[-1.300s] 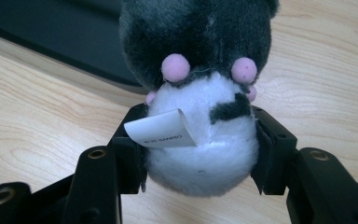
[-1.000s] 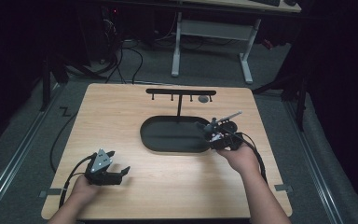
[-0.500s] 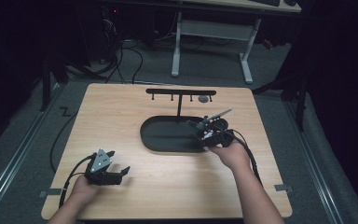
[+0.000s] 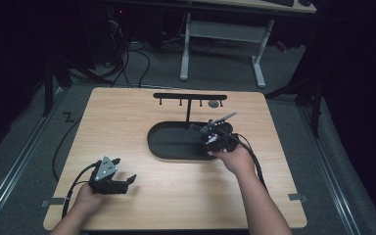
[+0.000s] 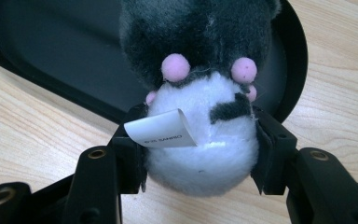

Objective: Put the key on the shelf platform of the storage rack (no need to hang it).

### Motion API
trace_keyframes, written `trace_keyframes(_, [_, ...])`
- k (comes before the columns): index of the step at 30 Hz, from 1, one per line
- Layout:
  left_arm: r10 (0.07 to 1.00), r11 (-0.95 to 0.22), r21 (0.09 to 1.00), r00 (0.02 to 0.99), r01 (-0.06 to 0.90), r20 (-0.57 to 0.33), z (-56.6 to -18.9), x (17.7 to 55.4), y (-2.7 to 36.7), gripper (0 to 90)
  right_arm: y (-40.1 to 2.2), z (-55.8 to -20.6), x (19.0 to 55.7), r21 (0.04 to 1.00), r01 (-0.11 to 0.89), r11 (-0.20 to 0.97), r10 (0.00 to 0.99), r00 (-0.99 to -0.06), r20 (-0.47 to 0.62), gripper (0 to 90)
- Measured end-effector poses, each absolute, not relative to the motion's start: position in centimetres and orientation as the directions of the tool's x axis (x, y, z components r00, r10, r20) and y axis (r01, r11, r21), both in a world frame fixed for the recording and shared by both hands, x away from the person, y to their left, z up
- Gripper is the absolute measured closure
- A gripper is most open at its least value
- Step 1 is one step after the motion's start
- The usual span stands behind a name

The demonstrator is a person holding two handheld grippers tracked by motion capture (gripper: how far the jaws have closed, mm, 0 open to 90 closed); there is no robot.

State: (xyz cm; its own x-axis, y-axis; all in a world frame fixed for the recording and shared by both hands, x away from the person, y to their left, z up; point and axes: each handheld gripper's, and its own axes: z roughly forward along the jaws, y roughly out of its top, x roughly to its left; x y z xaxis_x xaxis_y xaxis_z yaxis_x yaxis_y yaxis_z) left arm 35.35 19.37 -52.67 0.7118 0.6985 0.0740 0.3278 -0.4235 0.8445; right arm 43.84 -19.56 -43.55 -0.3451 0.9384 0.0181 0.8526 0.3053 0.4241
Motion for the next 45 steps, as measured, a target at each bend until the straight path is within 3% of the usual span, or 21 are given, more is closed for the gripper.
trace_keyframes(32, [0.697,-0.423,0.844,0.713,0.329,0.071,-52.7,35.4,19.4,15.4,-17.4,-45.6,46.0,0.422,0.854,0.304,0.938,-0.346,0.027,47.1])
trace_keyframes(45, [0.698,-0.421,0.845,0.713,0.329,0.07,-52.7,35.4,19.4,15.4,-16.9,-47.0,46.5,0.375,0.868,0.326,0.932,-0.361,0.025,43.8])
